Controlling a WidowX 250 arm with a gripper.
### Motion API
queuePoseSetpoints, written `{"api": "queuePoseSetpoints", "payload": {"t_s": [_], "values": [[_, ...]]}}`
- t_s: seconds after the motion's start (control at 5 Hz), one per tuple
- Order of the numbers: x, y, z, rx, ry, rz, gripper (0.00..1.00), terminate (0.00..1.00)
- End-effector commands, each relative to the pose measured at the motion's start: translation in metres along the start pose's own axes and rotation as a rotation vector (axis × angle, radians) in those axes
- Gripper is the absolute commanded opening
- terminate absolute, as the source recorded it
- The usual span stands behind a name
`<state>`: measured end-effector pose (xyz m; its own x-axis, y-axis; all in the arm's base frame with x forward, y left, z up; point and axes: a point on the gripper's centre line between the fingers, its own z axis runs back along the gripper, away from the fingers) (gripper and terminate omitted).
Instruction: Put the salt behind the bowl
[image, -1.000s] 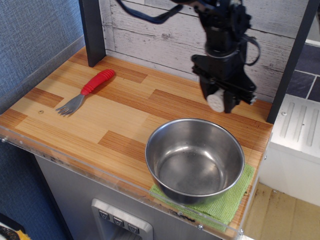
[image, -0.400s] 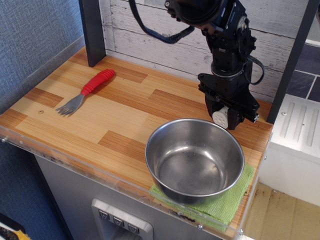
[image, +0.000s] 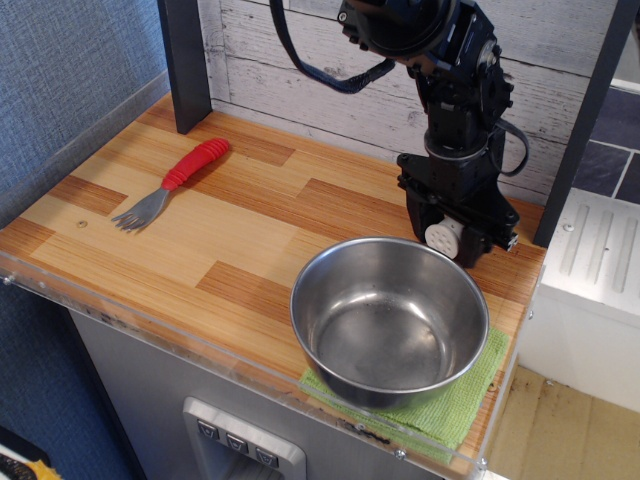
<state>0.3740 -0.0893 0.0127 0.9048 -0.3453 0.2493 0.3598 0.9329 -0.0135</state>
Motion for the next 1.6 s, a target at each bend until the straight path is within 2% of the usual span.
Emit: {"api": "queuePoseSetpoints", "payload": {"t_s": [0.0, 0.2, 0.6, 0.8, 1.0, 1.4], "values": [[0.011, 0.007, 0.024, 0.003, -0.063, 0.014, 1.00, 0.00], [0.014, 0.007, 0.034, -0.001, -0.083, 0.002, 1.00, 0.00], [0.020, 0.005, 0.074, -0.057, -0.234, 0.008, 1.00, 0.00], [0.016, 0.004, 0.092, -0.059, -0.264, 0.008, 1.00, 0.00], [0.010, 0.005, 0.114, -0.077, -0.270, 0.033, 1.00, 0.00], [0.010, 0.005, 0.114, -0.077, -0.270, 0.033, 1.00, 0.00]]}}
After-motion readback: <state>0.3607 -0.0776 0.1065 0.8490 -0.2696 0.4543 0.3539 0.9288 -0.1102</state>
